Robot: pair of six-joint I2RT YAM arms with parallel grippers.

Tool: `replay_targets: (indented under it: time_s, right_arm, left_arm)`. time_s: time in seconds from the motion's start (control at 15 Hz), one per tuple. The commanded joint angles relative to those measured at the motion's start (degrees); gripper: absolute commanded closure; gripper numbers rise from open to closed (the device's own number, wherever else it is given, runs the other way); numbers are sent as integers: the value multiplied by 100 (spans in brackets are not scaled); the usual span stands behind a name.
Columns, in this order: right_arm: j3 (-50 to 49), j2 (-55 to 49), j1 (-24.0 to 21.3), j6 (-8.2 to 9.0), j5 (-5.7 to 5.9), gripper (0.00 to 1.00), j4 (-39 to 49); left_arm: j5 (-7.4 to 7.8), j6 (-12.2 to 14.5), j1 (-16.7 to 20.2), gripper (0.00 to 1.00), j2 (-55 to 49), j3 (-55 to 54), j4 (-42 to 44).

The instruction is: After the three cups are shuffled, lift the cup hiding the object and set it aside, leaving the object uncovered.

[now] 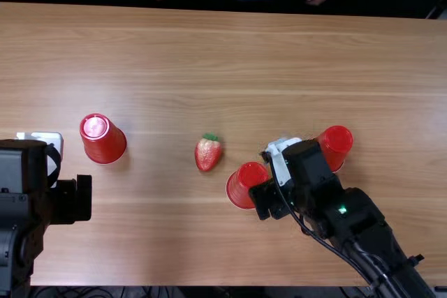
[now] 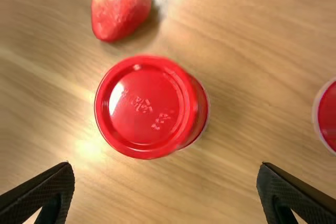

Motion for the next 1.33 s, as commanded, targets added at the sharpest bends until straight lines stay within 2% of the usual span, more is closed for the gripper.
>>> replay_targets:
  time_s: [0.0, 0.13, 0.27, 0.6, 0.73, 0.93, 1.13, 1.27]
  right_arm:
    - [482, -264, -284, 38, 30, 0, -236]
    - [807, -370, -512, 38, 30, 0, -468]
    - [957, -730, -978, -4, 41, 0, -806]
    - [790, -1723, -1901, -36, 51, 0, -1207]
    - [438, -2347, -2103, -36, 30, 0, -1207]
    - [-256, -3358, -2288, 28, 30, 0, -1207]
    - [-872, -4571, -2542, 28, 30, 0, -1196]
    - [-1153, -5256, -2604, 28, 30, 0, -1175]
  left_arm:
    - [18, -9, -13, 0, -58, -105, -5]
    - [18, -9, -22, 0, -58, -176, 6]
    - [29, -9, -31, 0, -49, -202, 6]
    - [60, 2, -22, 0, -155, -650, 122]
    - [60, 2, -31, 0, -568, -949, 206]
    - [60, -19, -22, 0, -1429, -1890, 976]
    - [71, -51, -4, 0, -2370, -2760, 1377]
    - [60, -304, -4, 0, -3029, -3287, 1683]
